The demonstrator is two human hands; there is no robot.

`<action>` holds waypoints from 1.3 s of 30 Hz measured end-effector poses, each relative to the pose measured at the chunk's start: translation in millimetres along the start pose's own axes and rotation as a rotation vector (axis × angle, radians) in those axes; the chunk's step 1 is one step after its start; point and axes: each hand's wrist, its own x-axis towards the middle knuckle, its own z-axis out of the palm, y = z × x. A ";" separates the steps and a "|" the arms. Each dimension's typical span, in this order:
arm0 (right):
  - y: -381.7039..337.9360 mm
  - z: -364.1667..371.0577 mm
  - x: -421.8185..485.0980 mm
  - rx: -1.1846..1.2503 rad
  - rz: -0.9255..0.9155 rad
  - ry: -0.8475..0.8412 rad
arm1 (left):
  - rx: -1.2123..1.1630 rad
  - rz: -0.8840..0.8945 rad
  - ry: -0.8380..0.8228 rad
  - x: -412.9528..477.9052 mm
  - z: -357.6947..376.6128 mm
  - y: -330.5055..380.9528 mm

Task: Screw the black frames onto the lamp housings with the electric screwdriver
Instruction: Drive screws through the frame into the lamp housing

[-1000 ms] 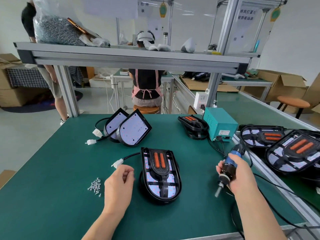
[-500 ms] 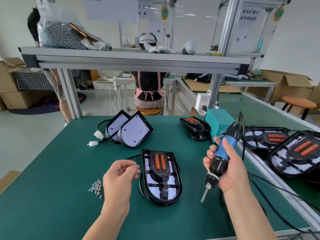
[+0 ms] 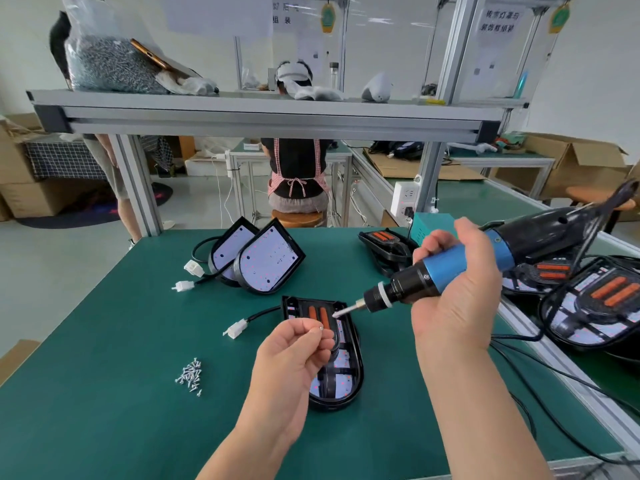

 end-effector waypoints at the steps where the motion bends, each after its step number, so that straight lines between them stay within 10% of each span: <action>1: -1.0 3.2 -2.7 -0.003 -0.023 -0.007 | -0.044 -0.021 -0.004 -0.2 1.1 0.9; 25: 11.8 2.7 -12.8 -0.078 -0.029 0.026 | -0.199 -0.099 -0.005 -3.6 6.7 5.2; 39: 21.2 -1.8 -11.6 -0.122 -0.042 0.128 | 0.066 0.156 0.040 -9.1 5.1 -7.9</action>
